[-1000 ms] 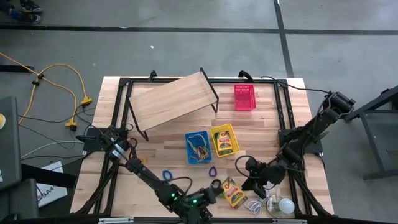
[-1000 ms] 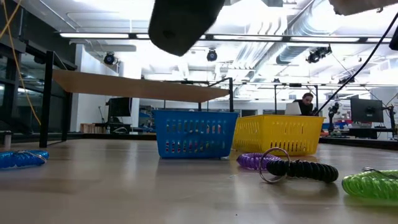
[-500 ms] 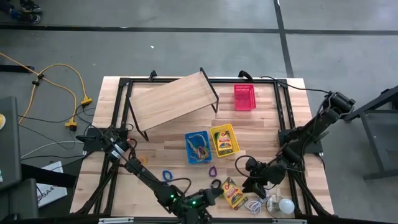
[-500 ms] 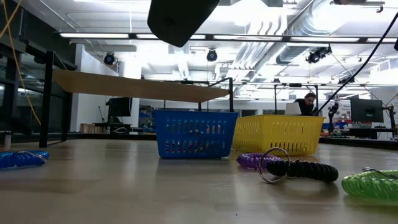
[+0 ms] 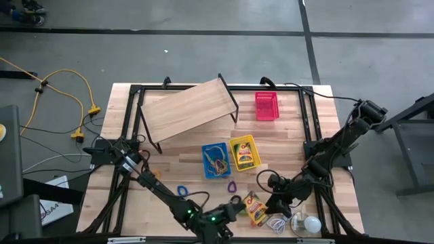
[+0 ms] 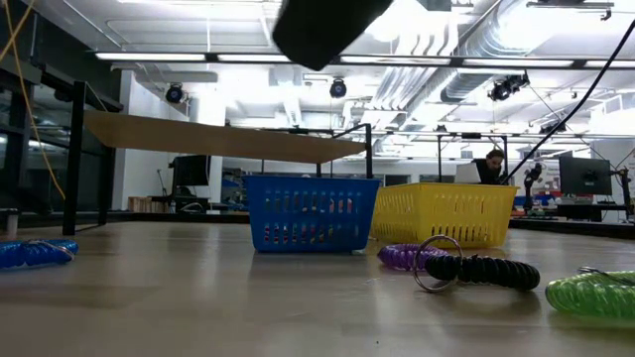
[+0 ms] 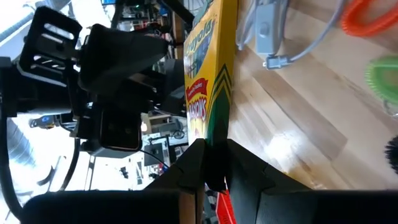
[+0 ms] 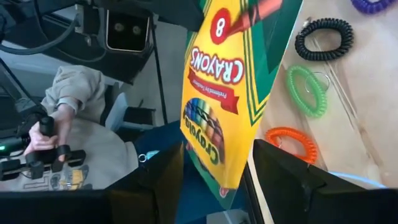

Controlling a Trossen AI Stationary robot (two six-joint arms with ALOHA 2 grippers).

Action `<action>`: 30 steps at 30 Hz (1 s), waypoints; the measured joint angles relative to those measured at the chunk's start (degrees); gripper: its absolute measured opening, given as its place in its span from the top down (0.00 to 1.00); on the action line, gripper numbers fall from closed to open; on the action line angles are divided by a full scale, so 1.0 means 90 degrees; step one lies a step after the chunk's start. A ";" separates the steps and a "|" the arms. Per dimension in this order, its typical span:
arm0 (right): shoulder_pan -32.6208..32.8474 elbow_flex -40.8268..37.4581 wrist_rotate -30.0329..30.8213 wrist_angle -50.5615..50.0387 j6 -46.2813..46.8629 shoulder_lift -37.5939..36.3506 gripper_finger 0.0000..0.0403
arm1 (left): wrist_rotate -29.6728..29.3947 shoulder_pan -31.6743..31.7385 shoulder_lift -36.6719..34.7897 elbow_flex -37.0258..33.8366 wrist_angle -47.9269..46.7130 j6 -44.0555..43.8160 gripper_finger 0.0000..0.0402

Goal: Pick & Place Office Desk Supplies
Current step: Put the yellow crayon box into the yellow bin

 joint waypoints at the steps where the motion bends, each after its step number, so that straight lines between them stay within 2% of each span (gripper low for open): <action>1: 0.0000 0.0000 0.0002 -0.0011 0.0008 0.0000 0.54 | 0.0002 0.0014 0.0000 0.0000 0.0060 0.0074 0.89; 9: 0.0000 0.0000 -0.0020 0.0007 0.0022 0.0000 0.55 | 0.0089 0.0032 0.0000 0.0000 0.0442 0.0328 0.89; 22: 0.0000 -0.0002 -0.0090 0.0507 0.0005 0.0000 0.55 | 0.0133 0.0069 0.0000 0.0000 0.0440 0.0327 0.89; 25: 0.0000 -0.0002 -0.0090 0.0507 0.0020 0.0000 0.58 | 0.0133 0.0069 0.0000 0.0000 0.0439 0.0327 0.89; 30: 0.0000 -0.0002 -0.0095 0.0505 0.0020 0.0002 0.70 | 0.0136 0.0069 0.0000 0.0000 0.0439 0.0325 0.89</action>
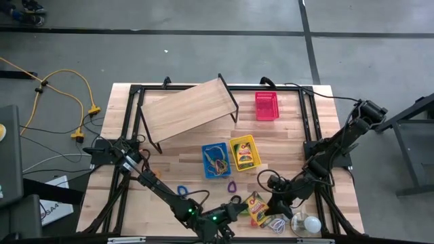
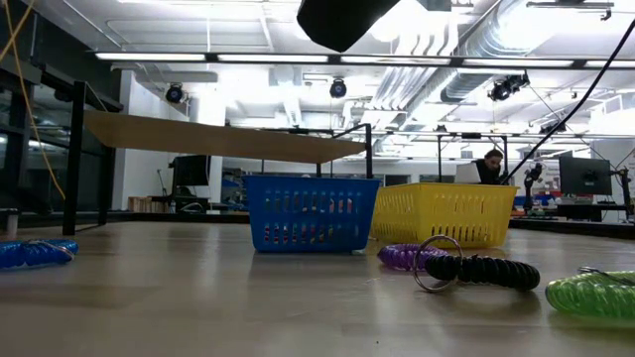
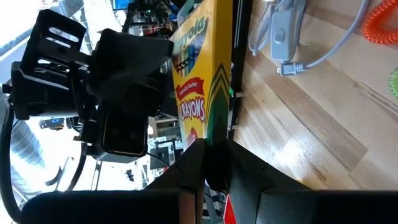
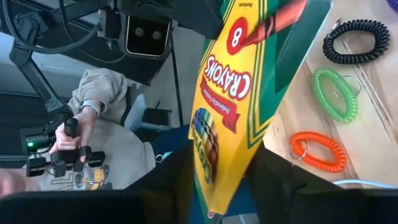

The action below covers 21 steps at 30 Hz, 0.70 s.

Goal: Pick & Place Office Desk Supplies
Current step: Put the yellow crayon box into the yellow bin

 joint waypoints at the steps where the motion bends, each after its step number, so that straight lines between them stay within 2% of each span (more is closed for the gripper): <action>1: 0.0000 0.0000 0.0000 -0.0002 0.0000 0.0000 0.72 | 0.0000 0.0000 0.0000 0.0000 0.0000 0.0002 0.89; 6: 0.0000 0.0000 0.0010 -0.0013 -0.0023 0.0000 0.84 | 0.0001 0.0000 0.0000 0.0002 -0.0007 0.0004 0.89; 10: 0.0000 -0.0002 0.0010 -0.0022 -0.0019 0.0000 0.89 | 0.0000 -0.0002 0.0000 0.0002 -0.0009 0.0017 0.89; 21: 0.0000 -0.0002 0.0007 -0.0019 0.0005 0.0000 0.91 | 0.0017 -0.0002 0.0000 0.0002 -0.0012 0.0012 0.89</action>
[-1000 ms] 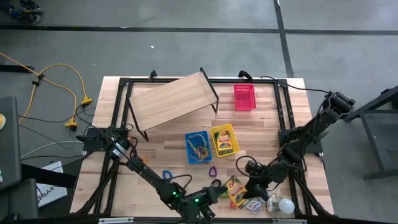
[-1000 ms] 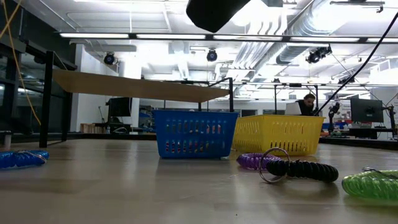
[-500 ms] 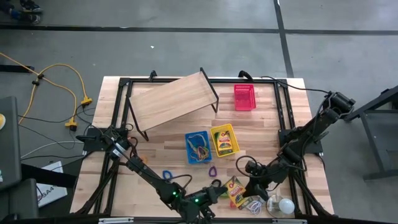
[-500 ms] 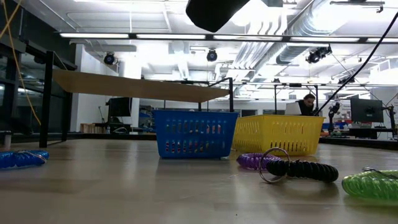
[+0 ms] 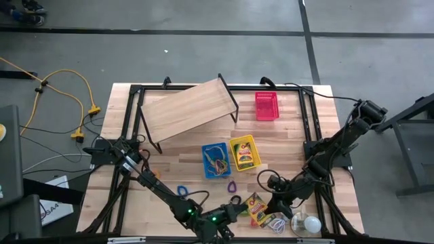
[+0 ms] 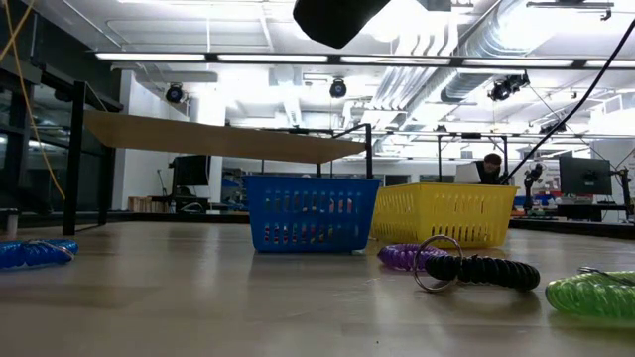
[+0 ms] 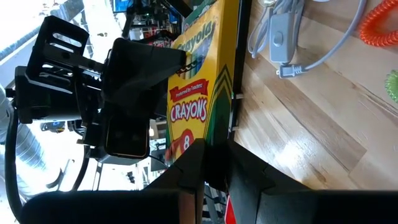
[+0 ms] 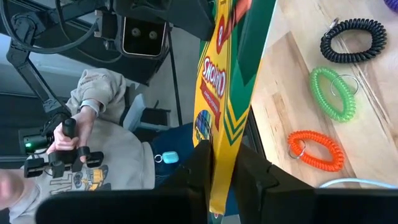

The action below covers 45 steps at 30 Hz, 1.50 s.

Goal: Pick & Place Office Desk Supplies
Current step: Put the yellow crayon box into the yellow bin

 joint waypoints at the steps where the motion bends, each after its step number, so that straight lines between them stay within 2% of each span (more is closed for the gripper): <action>1: 0.0000 0.0000 0.0000 0.0000 0.0000 0.0000 0.91 | 0.0000 0.0000 0.0000 0.0000 0.0000 0.0002 0.89; 7: 0.0000 0.0000 0.0000 0.0004 0.0000 0.0000 0.91 | -0.0002 0.0000 0.0000 0.0000 0.0015 -0.0003 0.88; 23: -0.0002 0.0000 0.0005 0.0098 -0.0005 0.0000 0.92 | 0.0020 -0.0008 0.0000 0.0000 0.0200 0.0289 0.72; 37: -0.0056 0.0000 -0.0001 0.0210 0.0181 0.0000 0.92 | -0.0256 -0.0256 0.0000 0.0000 0.0240 0.0291 0.72; 45: -0.0507 0.0002 -0.0002 0.0189 -0.0009 0.0000 0.92 | -0.0501 -0.0543 0.0002 0.0000 0.0355 0.0025 0.72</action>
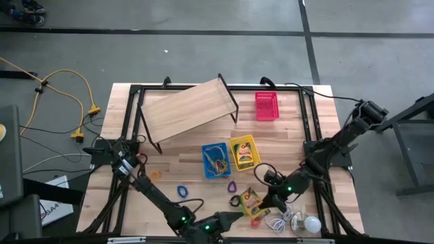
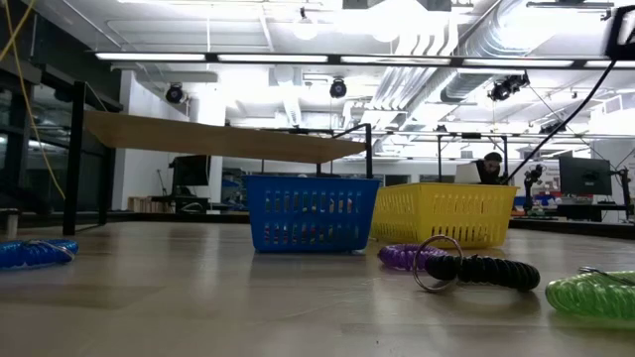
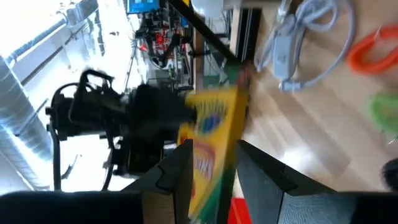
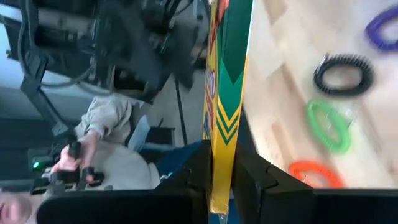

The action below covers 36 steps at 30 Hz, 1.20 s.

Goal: Pick & Place Office Desk Supplies
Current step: Put the yellow crayon box into the yellow bin

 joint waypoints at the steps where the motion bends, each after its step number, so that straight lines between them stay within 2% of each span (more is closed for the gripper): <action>1: -0.0104 0.0000 0.0002 0.0000 -0.0050 0.0000 0.92 | -0.0003 -0.0033 0.0000 0.0000 0.0005 -0.0119 0.72; 6: -0.0873 0.0000 -0.0011 -0.0081 -0.0465 0.0000 0.92 | -0.0108 -0.0185 0.0000 0.0000 0.0173 -0.0314 0.72; 11: -0.1848 0.0000 -0.0360 -0.0367 -0.0897 0.0000 0.92 | -0.0408 -0.0275 0.0000 0.0000 0.0174 -0.0491 0.72; 21: -0.3369 0.0000 -0.0900 -0.1796 -0.1291 0.0000 0.92 | -0.0911 -0.0346 0.0001 0.0000 0.0169 -0.0787 0.72; 31: -0.4245 0.0000 -0.1553 -0.2121 -0.1477 -0.0001 0.92 | -0.1008 -0.0340 0.0000 -0.0001 0.0167 -0.0787 0.72; 36: -0.4466 0.0000 -0.1604 -0.2466 -0.1550 -0.0002 0.92 | -0.1134 -0.0341 0.0001 -0.0002 0.0164 -0.0788 0.72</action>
